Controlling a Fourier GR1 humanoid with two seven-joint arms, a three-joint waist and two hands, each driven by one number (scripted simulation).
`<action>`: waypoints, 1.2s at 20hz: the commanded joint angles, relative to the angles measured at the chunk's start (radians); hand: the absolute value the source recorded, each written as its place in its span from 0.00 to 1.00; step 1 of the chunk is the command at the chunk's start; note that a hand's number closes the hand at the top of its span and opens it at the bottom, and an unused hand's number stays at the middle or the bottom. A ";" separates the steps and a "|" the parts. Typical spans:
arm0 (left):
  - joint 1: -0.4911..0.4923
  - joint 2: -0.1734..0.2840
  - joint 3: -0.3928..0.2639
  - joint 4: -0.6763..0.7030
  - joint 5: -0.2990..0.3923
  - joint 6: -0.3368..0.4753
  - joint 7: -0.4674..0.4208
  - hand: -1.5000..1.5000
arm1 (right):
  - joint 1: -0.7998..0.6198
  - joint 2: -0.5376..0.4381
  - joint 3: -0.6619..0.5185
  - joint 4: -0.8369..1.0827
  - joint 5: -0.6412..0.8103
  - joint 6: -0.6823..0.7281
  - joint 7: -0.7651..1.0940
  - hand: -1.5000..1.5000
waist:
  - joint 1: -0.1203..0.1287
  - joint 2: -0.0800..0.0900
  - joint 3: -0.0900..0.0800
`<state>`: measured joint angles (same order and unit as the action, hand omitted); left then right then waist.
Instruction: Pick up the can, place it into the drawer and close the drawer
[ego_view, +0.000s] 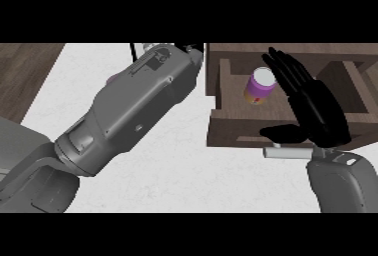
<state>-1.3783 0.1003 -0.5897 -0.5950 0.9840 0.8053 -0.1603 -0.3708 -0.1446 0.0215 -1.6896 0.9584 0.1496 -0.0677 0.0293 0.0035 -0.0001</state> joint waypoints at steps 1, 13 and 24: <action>0.053 0.038 -0.013 -0.073 -0.026 0.010 0.025 0.00 | -0.069 0.008 0.076 0.159 0.142 -0.063 0.015 0.00 | 0.010 -0.005 0.000; 0.149 0.155 -0.005 -0.240 -0.097 0.036 0.114 0.00 | -0.285 0.013 -0.024 0.764 0.261 -0.402 -0.059 0.00 | 0.009 0.000 0.001; 0.212 0.253 0.003 -0.365 -0.131 0.032 0.191 0.00 | -0.464 -0.002 -0.116 1.118 0.307 -0.665 -0.088 0.00 | 0.028 0.012 0.002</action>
<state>-1.1959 0.3338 -0.5918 -0.9338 0.8673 0.8365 0.0224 -0.8151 -0.1457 -0.0571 -0.7081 1.2667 -0.4258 -0.1427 0.0606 -0.0063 -0.0149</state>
